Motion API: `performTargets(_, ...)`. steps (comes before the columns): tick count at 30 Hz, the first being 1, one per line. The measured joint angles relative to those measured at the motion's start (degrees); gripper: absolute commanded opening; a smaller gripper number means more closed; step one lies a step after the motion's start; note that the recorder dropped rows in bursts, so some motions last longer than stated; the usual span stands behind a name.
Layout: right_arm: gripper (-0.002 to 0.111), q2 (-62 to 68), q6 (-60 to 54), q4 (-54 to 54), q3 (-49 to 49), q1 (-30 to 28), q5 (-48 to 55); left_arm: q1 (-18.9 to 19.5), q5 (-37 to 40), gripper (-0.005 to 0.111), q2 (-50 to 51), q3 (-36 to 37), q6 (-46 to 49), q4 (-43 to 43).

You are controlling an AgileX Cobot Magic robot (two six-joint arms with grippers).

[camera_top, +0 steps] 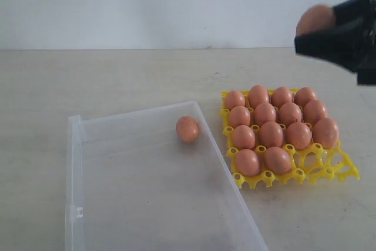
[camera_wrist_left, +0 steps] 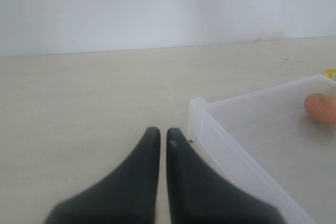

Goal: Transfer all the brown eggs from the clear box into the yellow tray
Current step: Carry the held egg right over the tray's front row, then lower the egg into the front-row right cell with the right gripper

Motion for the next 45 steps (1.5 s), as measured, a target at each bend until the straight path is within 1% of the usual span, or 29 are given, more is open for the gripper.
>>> performTargets(2,0.000,1.00,-0.66,-0.48,3.95,1.50,1.88,0.00,0.00,0.004,0.00,0.00,0.00,0.00)
performTargets(5,0.000,2.41,-2.83,-0.72,11.48,2.13,4.33,0.00,0.00,0.004,0.00,0.00,0.00,0.00)
performTargets(7,0.000,2.97,-6.12,1.05,15.81,2.13,4.29,0.00,0.00,0.004,0.00,0.00,0.00,0.00)
performTargets(9,0.000,2.97,-9.47,3.68,17.88,2.13,2.72,0.00,0.00,0.004,0.00,0.00,0.00,0.00)
performTargets(11,0.000,2.97,-9.38,3.69,18.26,2.13,2.93,0.00,0.00,0.004,0.00,0.00,0.00,0.00)
performTargets(18,0.000,3.23,-6.93,1.88,18.62,2.13,10.95,0.00,0.00,0.004,0.00,0.00,0.00,0.00)
performTargets(22,0.000,3.57,-5.75,3.87,18.62,2.13,19.46,0.00,0.00,0.004,0.00,0.00,0.00,0.00)
performTargets(24,0.000,3.83,-4.62,4.22,18.62,2.13,20.69,0.00,0.00,0.004,0.00,0.00,0.00,0.00)
performTargets(25,0.000,3.92,-3.40,4.22,18.62,2.13,20.81,0.00,0.00,0.004,0.00,0.00,0.00,0.00)
performTargets(29,0.000,3.92,10.37,4.06,18.62,2.13,22.42,0.00,0.00,0.004,0.00,0.00,0.00,0.00)
performTargets(31,0.000,3.92,14.68,2.87,18.62,2.13,25.74,0.00,0.00,0.004,0.00,0.00,0.00,0.00)
performTargets(33,0.000,3.92,16.58,1.84,18.62,2.13,26.37,0.00,0.00,0.004,0.00,0.00,0.00,0.00)
performTargets(37,0.000,3.92,17.13,1.28,18.62,4.70,25.14,0.00,0.00,0.004,0.00,0.00,0.00,0.00)
performTargets(42,0.000,3.92,17.13,-0.47,18.62,9.34,27.02,0.00,0.00,0.004,0.00,0.00,0.00,0.00)
performTargets(45,0.000,3.92,17.13,-0.47,18.62,10.57,29.66,0.00,0.00,0.004,0.00,0.00,0.00,0.00)
